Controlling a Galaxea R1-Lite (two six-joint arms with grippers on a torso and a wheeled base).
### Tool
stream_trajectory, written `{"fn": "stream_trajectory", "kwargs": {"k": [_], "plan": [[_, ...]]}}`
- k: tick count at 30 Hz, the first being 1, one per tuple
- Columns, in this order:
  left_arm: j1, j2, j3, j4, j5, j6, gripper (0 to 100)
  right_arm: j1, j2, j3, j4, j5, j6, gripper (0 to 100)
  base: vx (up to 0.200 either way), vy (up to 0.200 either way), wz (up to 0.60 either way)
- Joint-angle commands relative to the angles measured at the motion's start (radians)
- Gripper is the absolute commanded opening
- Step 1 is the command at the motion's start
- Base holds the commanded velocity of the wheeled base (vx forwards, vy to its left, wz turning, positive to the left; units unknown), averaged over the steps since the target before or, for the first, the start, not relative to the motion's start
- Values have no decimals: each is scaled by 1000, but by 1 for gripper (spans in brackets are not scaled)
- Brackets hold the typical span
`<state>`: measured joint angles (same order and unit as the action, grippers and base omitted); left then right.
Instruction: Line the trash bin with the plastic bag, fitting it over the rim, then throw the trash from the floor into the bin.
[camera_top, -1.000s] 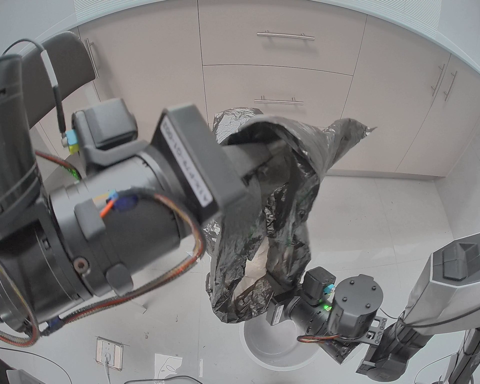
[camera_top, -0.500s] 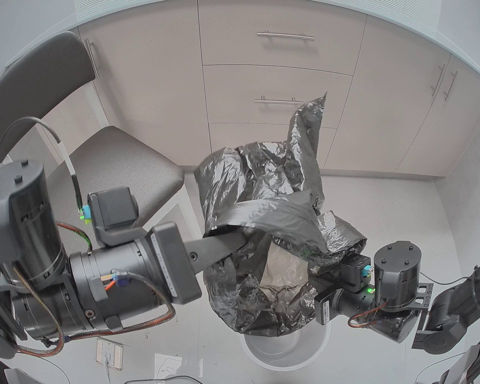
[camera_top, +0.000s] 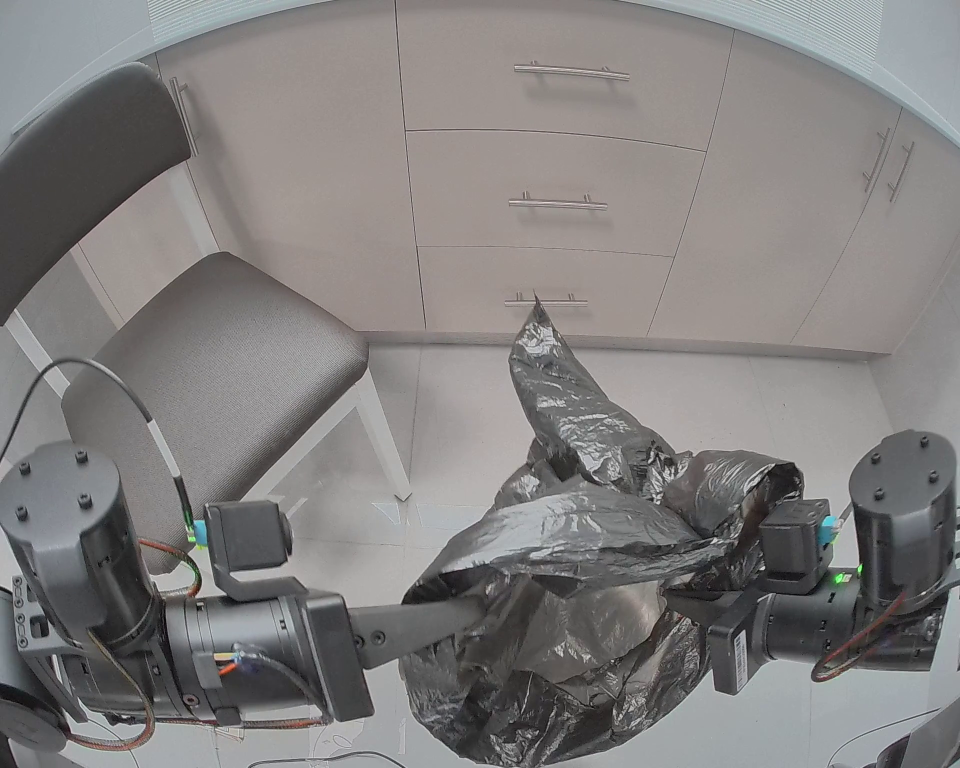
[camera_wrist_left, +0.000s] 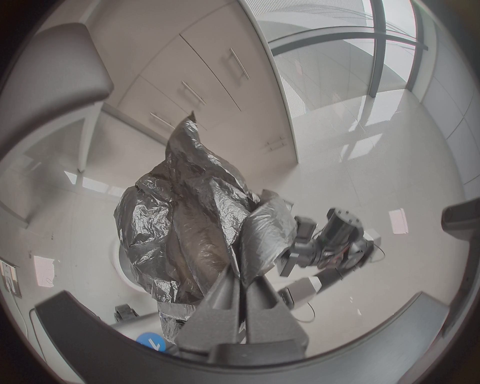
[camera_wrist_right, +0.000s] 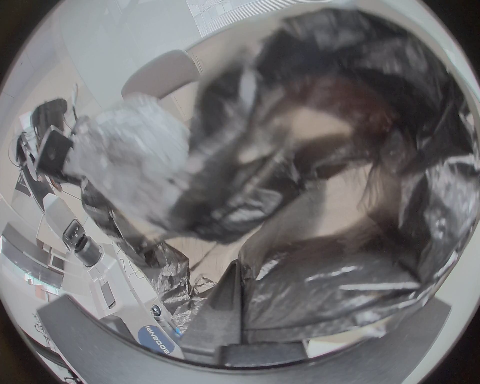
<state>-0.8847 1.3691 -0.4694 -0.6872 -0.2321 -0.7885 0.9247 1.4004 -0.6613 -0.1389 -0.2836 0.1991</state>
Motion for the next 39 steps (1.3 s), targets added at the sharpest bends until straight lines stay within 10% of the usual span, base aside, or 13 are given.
{"fn": "stream_trajectory", "kwargs": {"k": [1, 39], "plan": [[12, 45, 75, -55, -75, -1, 0, 60, -90, -75, 81, -26, 28, 0, 0, 0, 0], [58, 183, 106, -60, -144, -14, 0, 191, 135, -52, 205, 75, 69, 0, 0, 0, 0]]}}
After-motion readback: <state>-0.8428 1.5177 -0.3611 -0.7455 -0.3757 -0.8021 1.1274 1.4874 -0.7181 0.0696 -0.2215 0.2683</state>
